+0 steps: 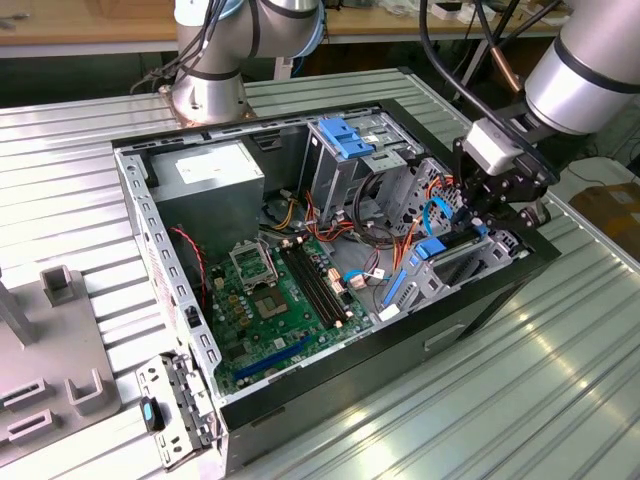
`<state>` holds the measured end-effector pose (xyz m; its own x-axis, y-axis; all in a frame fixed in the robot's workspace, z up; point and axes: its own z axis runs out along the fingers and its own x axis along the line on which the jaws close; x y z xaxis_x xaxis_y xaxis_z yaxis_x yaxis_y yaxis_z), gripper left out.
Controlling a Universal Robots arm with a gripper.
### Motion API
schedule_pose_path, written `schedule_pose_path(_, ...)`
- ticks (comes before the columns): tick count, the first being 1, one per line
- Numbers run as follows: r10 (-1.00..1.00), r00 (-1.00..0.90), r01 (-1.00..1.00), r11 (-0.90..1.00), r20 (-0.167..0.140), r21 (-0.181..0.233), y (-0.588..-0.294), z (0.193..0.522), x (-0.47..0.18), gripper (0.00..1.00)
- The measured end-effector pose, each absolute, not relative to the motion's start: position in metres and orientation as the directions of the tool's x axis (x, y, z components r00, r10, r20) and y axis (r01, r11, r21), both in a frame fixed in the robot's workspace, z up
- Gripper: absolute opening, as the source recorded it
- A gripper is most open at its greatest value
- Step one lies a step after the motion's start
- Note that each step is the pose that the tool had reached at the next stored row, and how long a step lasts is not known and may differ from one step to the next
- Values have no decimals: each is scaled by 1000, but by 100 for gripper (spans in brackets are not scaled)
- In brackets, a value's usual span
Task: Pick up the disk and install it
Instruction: 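Insert the first disk wire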
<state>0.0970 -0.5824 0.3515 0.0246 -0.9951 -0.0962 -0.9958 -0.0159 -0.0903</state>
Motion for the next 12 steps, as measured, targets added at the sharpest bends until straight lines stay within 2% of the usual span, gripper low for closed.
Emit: schedule_pose_path(12,-995,24,-996,-16,-92,-89,-582,348,95,16)
